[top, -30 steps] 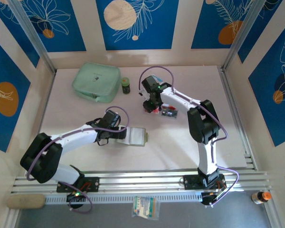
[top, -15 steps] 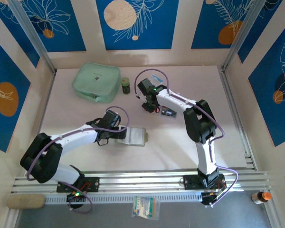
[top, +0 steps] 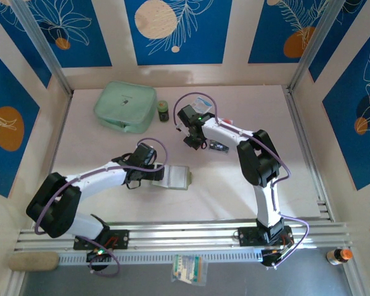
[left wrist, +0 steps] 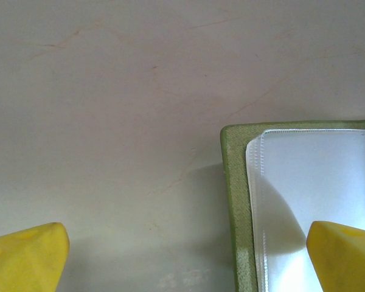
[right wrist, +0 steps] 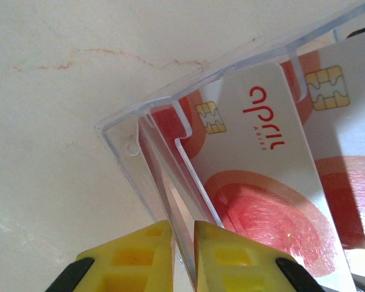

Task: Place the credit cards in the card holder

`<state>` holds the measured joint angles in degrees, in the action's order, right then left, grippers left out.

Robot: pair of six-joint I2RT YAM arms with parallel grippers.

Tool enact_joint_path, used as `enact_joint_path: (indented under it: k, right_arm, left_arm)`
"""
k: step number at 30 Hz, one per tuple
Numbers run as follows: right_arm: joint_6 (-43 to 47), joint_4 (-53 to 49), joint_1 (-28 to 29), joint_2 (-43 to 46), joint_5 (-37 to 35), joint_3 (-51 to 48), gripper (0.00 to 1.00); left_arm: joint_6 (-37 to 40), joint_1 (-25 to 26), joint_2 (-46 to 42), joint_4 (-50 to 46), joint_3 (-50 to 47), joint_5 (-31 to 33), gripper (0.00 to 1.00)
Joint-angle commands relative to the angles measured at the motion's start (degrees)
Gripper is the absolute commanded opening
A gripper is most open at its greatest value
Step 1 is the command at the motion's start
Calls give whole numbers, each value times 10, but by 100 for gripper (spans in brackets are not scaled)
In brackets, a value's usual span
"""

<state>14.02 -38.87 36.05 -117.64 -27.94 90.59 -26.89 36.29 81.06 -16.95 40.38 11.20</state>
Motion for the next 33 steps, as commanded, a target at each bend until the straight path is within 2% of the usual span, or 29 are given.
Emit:
enact_joint_path:
  k: [1, 25, 33]
  right_arm:
    - [9, 0, 4, 25, -5, 0, 16]
    - [12, -8, 7, 21, -10, 16, 23]
    - [19, -8, 13, 24, -20, 17, 15]
  left_arm:
    - [-4, 3, -13, -1, -4, 0, 100]
    - [-4, 3, -11, 3, -6, -2, 100]
    - [-4, 4, -10, 4, -8, -4, 100]
